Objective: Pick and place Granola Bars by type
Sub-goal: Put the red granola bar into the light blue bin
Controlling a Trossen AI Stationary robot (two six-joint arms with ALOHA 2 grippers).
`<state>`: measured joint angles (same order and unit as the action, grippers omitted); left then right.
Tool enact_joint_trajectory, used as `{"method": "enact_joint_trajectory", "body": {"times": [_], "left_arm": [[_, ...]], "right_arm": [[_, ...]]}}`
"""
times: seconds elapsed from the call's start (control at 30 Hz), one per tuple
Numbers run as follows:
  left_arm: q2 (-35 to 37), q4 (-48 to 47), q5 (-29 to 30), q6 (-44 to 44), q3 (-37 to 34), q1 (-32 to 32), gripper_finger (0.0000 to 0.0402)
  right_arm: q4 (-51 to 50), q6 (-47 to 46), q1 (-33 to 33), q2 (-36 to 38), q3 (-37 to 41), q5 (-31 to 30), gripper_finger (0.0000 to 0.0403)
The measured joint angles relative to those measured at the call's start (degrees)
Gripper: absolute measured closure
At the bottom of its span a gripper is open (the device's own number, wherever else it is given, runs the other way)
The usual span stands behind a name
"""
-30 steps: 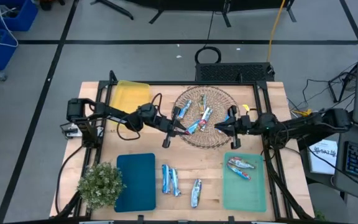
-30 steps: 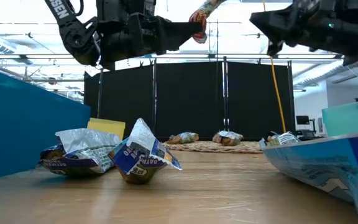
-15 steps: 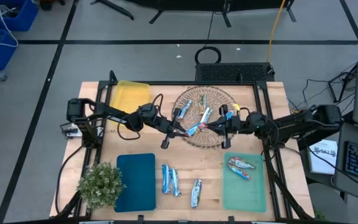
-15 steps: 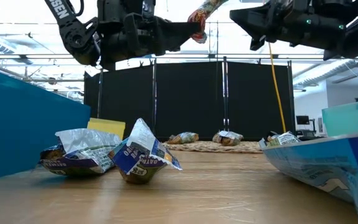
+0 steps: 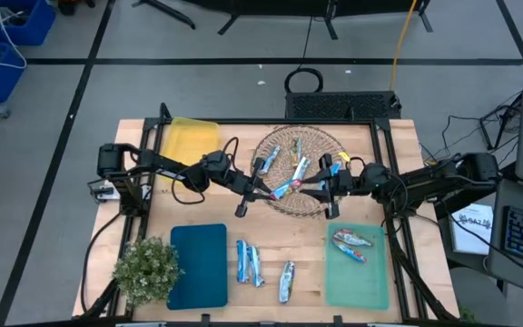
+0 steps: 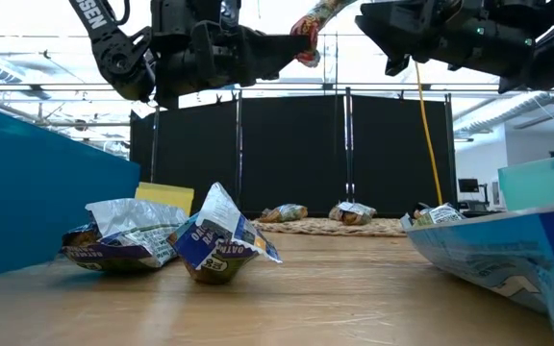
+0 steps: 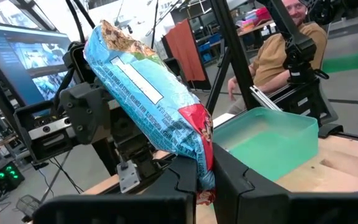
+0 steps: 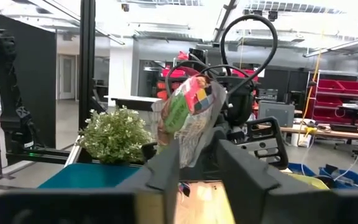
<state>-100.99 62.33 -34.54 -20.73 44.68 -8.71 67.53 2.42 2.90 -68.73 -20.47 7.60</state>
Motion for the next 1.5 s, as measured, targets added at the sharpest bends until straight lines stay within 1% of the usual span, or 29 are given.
{"method": "enact_joint_trajectory", "body": {"times": [0.13,0.23,0.33,0.43,0.57,0.97,1.13,1.3,1.5], "left_arm": [[0.0,0.02,0.0,-0.02,-0.01,0.0,0.0379],[0.0,0.02,0.0,-0.03,-0.01,0.0,0.0379],[0.0,0.02,0.0,-0.02,-0.01,0.0,0.0379],[0.0,0.03,0.0,0.02,-0.01,0.0,0.0379],[0.0,0.04,0.02,0.04,-0.01,0.0,0.0379],[0.0,0.02,0.0,0.31,-0.03,0.0,0.0379],[0.0,0.02,-0.02,0.31,-0.03,0.0,0.0379],[0.0,0.02,-0.04,0.33,-0.04,0.0,0.0379],[0.0,0.04,-0.04,0.37,-0.05,0.0,0.0379]], "right_arm": [[0.21,-0.21,0.0,0.0,0.0,-0.13,0.0229],[1.63,-0.22,0.0,0.02,-0.19,-0.17,0.0197],[1.15,-0.22,0.0,0.02,-2.0,-0.19,0.0184],[-2.45,-0.18,0.0,0.04,-4.49,-0.2,0.0182],[-7.41,0.09,0.0,0.04,-6.37,-0.26,0.0189],[-7.61,0.21,0.0,0.04,-6.4,-0.15,0.0204],[-7.64,0.32,0.0,0.04,-6.4,-0.09,0.022],[-7.76,1.47,0.0,0.04,-6.4,-0.07,0.026],[-7.8,2.86,0.0,0.04,-6.4,-0.02,0.0339]]}}
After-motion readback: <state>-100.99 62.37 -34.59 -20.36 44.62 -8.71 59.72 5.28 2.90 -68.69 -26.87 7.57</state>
